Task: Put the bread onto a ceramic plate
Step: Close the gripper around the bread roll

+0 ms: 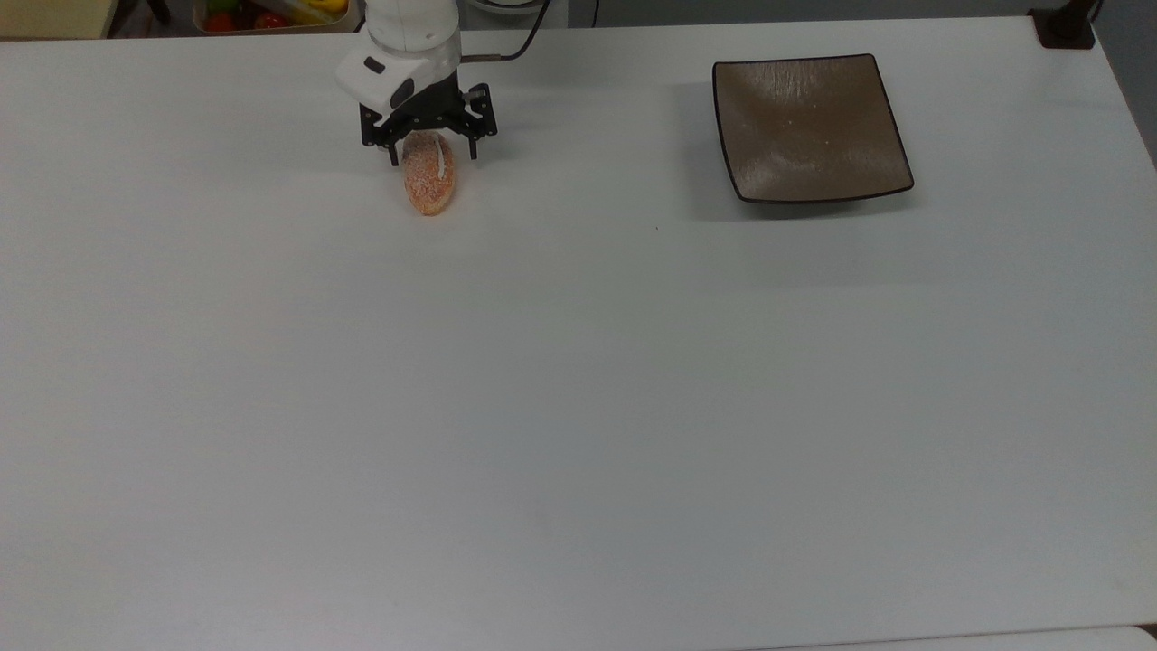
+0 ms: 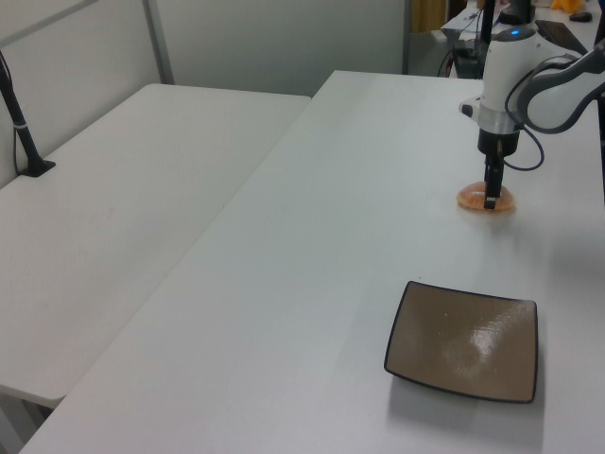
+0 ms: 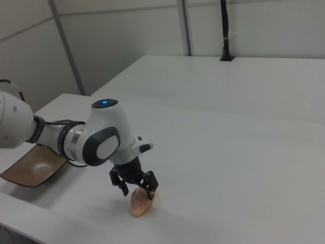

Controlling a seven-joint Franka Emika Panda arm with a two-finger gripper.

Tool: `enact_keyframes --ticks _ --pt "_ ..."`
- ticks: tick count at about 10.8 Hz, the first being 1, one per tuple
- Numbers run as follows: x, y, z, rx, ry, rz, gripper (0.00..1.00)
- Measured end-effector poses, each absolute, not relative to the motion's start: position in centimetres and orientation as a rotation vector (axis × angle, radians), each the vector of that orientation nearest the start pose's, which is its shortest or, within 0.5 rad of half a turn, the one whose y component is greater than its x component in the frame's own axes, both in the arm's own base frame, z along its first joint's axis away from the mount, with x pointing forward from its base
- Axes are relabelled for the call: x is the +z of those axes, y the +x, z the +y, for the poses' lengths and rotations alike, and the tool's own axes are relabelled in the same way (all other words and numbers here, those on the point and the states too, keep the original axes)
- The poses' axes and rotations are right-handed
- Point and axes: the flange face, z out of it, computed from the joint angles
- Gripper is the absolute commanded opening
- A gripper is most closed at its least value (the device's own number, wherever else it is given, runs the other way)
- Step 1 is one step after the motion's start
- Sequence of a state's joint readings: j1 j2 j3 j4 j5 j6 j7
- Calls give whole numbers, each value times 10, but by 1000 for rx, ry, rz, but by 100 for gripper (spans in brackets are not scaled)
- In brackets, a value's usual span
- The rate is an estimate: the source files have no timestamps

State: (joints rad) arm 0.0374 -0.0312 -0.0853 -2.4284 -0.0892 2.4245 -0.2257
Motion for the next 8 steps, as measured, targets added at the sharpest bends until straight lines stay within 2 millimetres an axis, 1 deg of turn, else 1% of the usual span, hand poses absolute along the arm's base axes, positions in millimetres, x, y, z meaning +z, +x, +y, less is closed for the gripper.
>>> enact_keyframes --ticks 1,3,4,5,6,7,8 --pt "315 485 -23 -35 -3178 -392 93" --pt "309 486 -23 -32 -3178 -393 75" --pt "307 486 -23 -28 -3178 -393 64" --pt "307 486 -23 -27 -3178 -393 47" --pt "307 486 -23 -27 -3178 -393 32" --pt "307 487 -23 -28 -3178 -393 25" --pt "308 487 -23 -30 -3178 -393 25"
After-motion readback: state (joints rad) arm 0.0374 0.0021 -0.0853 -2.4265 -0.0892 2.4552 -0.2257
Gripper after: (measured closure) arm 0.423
